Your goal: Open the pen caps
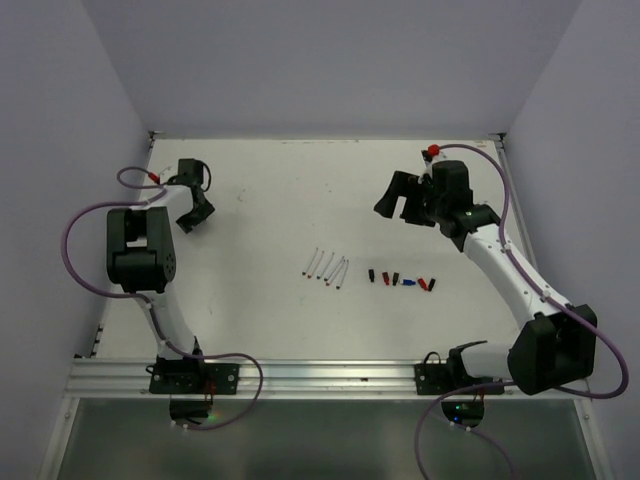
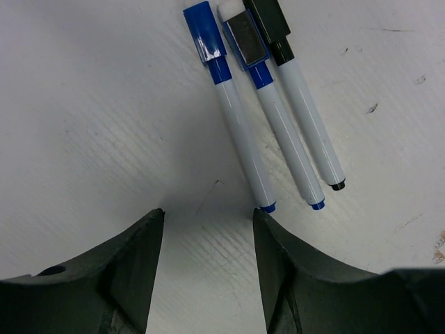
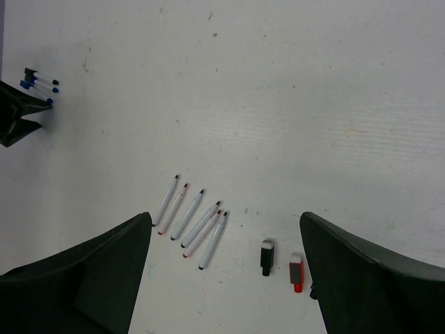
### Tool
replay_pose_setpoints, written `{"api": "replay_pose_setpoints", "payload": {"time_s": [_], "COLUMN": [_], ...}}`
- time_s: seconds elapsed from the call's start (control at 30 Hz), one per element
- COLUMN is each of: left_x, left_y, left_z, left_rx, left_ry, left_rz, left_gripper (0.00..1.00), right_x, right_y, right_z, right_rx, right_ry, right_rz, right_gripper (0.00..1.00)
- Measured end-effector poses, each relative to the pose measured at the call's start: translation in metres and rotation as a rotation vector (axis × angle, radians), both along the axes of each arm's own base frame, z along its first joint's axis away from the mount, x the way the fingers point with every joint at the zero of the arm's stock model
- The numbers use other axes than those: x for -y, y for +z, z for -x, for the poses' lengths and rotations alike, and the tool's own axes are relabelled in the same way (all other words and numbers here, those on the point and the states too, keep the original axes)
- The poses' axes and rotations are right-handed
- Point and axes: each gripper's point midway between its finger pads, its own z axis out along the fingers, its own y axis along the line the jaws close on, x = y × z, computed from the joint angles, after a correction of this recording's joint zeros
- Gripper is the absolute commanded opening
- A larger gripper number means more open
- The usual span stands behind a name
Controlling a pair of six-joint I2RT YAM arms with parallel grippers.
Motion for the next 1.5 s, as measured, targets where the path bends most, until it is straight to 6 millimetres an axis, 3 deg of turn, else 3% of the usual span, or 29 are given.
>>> {"api": "replay_pose_setpoints", "payload": {"time_s": [0.43,0.7,0.97,1.5], "left_x": [0.005,-0.003,-0.009,-0.015], "left_y": [0.008,0.014,0.029,0.004], "left_z": [-0.008,-0.011,-0.026,-0.029], "left_rx": [0.073,0.090,0.138,0.071], "left_ry": [-0.028,-0.011,-0.002,0.023], "left_rz": [0.033,0.037,0.044,0.045], "left_gripper": [0.56,0.56,0.55,0.54], "right_x": [0.002,0.002,0.003,0.002], "right_y": [0.000,0.000,0.000,-0.001], "right_z": [-0.002,-0.002,-0.002,-0.002], "right_rx": [0.008,0.007,0.006,0.003], "right_ry": [-0.011,-0.012,-0.012,-0.012], "right_rz": [0.009,0.010,0.010,0.011], "right_gripper": [0.92,0.92,0.92,0.92]}}
